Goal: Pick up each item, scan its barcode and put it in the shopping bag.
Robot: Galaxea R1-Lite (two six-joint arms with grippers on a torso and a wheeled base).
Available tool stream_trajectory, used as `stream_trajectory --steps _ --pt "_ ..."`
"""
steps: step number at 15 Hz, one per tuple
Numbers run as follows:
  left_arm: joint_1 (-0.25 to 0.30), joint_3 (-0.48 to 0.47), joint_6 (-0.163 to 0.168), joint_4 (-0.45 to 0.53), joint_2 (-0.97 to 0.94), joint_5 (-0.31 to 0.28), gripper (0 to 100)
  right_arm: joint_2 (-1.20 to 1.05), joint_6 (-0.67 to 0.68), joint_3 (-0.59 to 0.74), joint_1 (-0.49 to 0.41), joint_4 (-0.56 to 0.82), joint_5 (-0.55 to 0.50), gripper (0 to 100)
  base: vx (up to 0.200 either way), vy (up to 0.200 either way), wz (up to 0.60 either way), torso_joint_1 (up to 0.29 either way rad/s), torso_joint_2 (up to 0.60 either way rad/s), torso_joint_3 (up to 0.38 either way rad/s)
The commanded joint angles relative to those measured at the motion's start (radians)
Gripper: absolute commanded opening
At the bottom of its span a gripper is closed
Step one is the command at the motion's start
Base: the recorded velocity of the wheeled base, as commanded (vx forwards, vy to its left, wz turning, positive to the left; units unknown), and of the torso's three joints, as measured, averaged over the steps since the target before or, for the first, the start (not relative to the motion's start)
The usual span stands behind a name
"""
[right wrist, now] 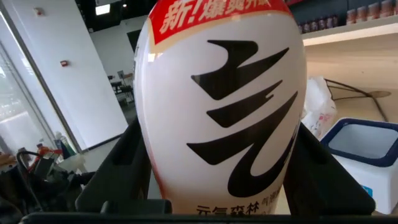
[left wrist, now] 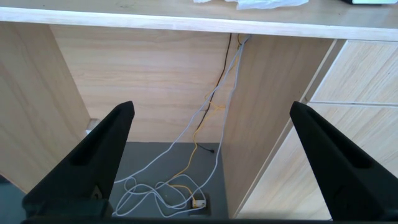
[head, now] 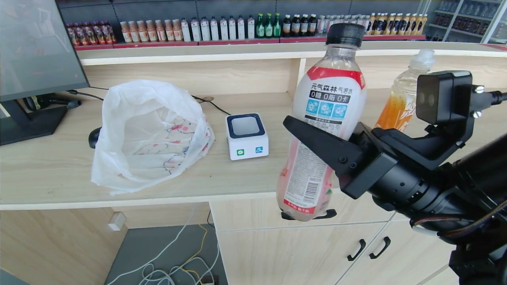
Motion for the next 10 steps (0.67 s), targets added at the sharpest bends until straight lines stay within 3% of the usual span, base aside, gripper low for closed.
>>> stream_trajectory --steps 1,6,8,10 --pt "0.000 0.000 -0.001 0.000 0.000 0.001 100 -0.043 -0.031 0.072 -0.010 -0.002 -0.011 0 0.000 0.000 0.00 0.000 0.00 0.000" --pt "0.000 0.000 -0.001 0.000 0.000 0.001 100 -0.149 -0.163 0.096 -0.010 -0.002 -0.136 0 0.000 0.000 0.00 0.000 0.00 0.000" --pt "0.000 0.000 0.001 0.000 0.000 0.001 100 -0.218 -0.240 0.107 -0.021 0.101 -0.187 0 0.000 0.000 0.00 0.000 0.00 0.000" --pt "0.000 0.000 0.001 0.000 0.000 0.001 100 -0.328 -0.332 0.096 -0.039 0.325 -0.336 0 0.000 0.000 0.00 0.000 0.00 0.000"
